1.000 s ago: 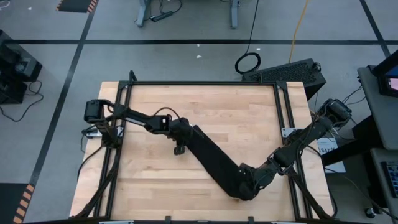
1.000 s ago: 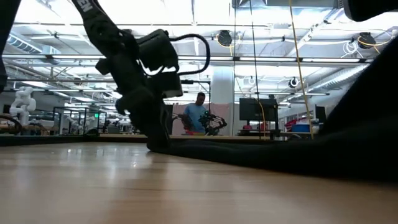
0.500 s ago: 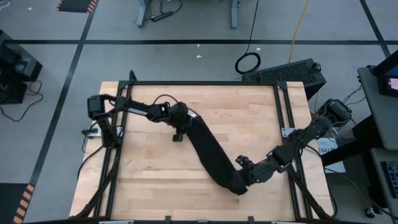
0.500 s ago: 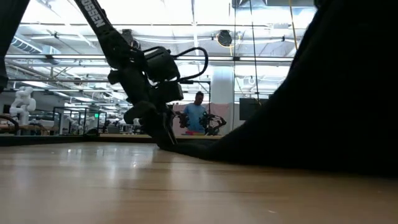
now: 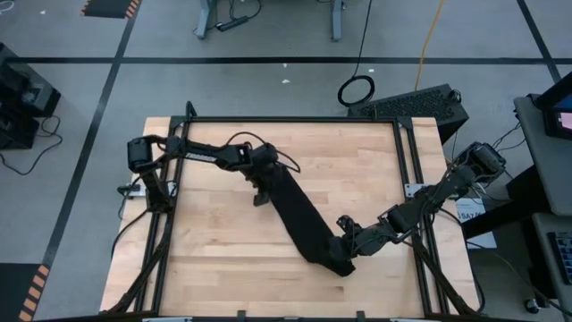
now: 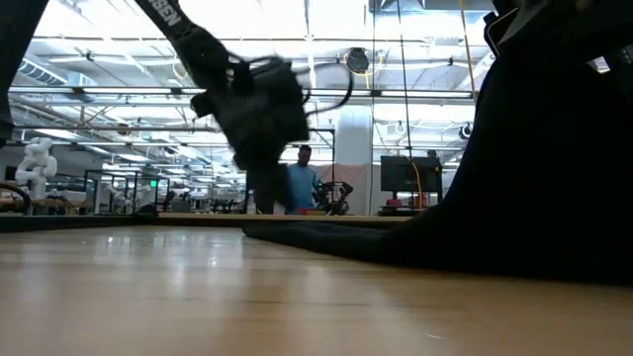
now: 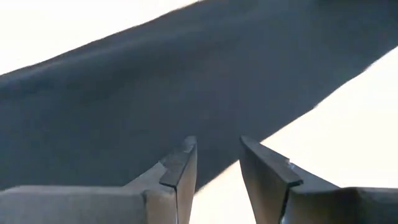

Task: Roll napkin
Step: Fold the black napkin

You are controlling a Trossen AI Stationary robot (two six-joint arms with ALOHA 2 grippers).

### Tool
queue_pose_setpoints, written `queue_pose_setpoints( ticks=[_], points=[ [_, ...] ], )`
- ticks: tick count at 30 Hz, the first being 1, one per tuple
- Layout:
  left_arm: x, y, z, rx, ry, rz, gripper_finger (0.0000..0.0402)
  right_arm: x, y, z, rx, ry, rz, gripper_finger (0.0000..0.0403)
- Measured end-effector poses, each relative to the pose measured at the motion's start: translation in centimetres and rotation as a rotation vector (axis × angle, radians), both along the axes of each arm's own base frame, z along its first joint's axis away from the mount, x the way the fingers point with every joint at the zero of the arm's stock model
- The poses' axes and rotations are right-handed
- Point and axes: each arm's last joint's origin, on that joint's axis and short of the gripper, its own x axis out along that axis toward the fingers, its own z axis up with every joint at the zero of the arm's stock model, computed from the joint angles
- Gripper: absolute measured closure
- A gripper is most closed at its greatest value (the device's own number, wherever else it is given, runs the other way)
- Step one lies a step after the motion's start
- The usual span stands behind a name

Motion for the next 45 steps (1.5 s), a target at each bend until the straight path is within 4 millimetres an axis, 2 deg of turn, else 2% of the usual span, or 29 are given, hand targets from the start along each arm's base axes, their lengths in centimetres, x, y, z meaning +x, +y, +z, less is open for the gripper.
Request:
queue_pose_setpoints(
  ticks=[4, 7, 10, 12, 17, 22, 25, 28, 33, 38, 41, 43, 45],
  points=[
    [2.4, -3.5, 2.0, -0.066, -0.115, -0.038, 0.0277, -0.1, 0.2, 0.0, 0.010, 0.004, 0.021, 0.0403],
    [3.3, -6.6, 2.6, -0.006, -0.169, -0.052, 0.0277, -0.2, 0.3, 0.0, 0.032, 0.021, 0.061, 0.0403],
    [3.4, -8.9, 2.3, 0.120, -0.157, -0.008, 0.0277, -0.4, 0.3, -0.1, 0.047, 0.053, 0.090, 0.0403],
    [3.5, -9.5, 1.2, 0.199, -0.104, 0.032, 0.0277, -0.5, 0.3, -0.3, 0.057, 0.077, 0.100, 0.0403],
    [3.3, -9.5, -2.6, 0.194, 0.051, 0.079, 0.0277, -0.5, 0.5, -0.2, 0.097, 0.093, 0.141, 0.0403],
    [3.5, -9.1, -3.0, 0.176, 0.049, 0.092, 0.0277, -0.8, 0.7, -0.3, 0.126, 0.135, 0.208, 0.0403],
    [3.4, -8.8, -2.3, 0.171, 0.043, 0.106, 0.0277, -0.8, 0.8, -0.2, 0.125, 0.114, 0.243, 0.0403],
    [3.1, -8.5, -0.5, 0.144, -0.006, 0.104, 0.0277, -0.6, 1.4, 0.5, 0.134, 0.020, 0.285, 0.0403],
    [2.5, -8.5, 3.9, 0.116, -0.158, 0.066, 0.0277, -0.6, 1.5, 0.7, 0.136, -0.002, 0.299, 0.0403],
    [3.1, -8.8, 6.0, 0.101, -0.354, -0.016, 0.0277, -0.7, 1.4, 0.4, 0.098, 0.015, 0.314, 0.0403],
    [4.1, -8.8, 5.8, 0.099, -0.346, -0.023, 0.0273, -1.0, 1.3, 0.0, 0.102, 0.074, 0.324, 0.0403],
    [4.1, -8.5, 4.4, 0.104, -0.255, -0.025, 0.0269, -1.2, 1.3, -0.3, 0.116, 0.126, 0.329, 0.0403],
    [4.2, -8.1, 3.6, 0.134, -0.242, -0.036, 0.0265, -1.4, 1.3, -0.5, 0.119, 0.159, 0.334, 0.0403]
  ],
)
